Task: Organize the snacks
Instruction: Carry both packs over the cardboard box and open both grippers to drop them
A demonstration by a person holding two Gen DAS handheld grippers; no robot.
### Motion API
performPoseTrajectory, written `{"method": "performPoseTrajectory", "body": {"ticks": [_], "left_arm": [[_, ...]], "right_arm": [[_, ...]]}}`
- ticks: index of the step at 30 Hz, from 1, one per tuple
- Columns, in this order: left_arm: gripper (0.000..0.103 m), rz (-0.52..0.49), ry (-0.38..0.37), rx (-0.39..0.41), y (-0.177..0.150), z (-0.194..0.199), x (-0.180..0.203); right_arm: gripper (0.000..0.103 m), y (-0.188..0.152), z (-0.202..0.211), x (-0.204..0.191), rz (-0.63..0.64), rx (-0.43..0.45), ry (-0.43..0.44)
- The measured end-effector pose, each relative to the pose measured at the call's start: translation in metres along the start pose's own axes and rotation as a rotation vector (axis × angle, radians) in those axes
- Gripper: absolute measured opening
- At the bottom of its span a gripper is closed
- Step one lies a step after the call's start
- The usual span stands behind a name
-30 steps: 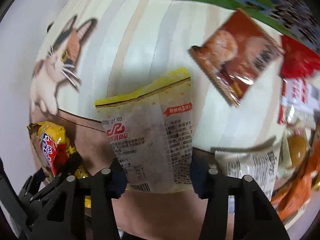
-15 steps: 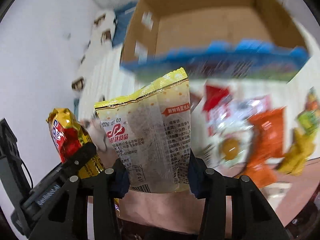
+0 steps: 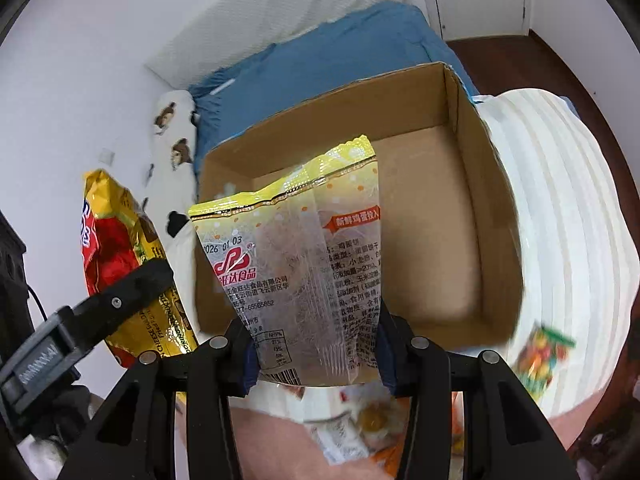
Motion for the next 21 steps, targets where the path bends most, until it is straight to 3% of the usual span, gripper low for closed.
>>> {"method": "performPoseTrajectory", "body": {"ticks": [4,8,17,19,21], "left_arm": [[0.086,0.003,0.024,-0.112,0.038,-0.060,-0.004],[0.086,-0.015,0.057,-0.160,0.059,-0.096,0.002],[0.086,-0.035,0.125,-0.218,0.068,-0.147,0.015],[0.086,-0.047,0.143,-0.249,0.066,-0.158,0.022],[0.087,-0.062,0.152,-0.254,0.067,-0.165,0.030]], "right_arm": [[0.049,0.043,-0.047,0.012,-0.001,-0.050,-0.055],[0.049,0.069,-0.094,0.021,-0.010,-0.116,-0.071],[0.049,0.099,-0.153,0.030,-0.005,-0.183,-0.112],[0.051,0.105,-0.163,0.029,0.003,-0.198,-0.110],[0.064,0.106,-0.167,0.024,0.014,-0.218,-0.095]]}}
Point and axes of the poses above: each gripper's, at about its wrist camera, not at the fingertips, and z roughly against the way its jaws point, x to its right, y to its top, the point moved 1 cm from there along -z, roughly the way its jaws point, and after that the axes turned 7 degrees about z, right-handed, at the moved point
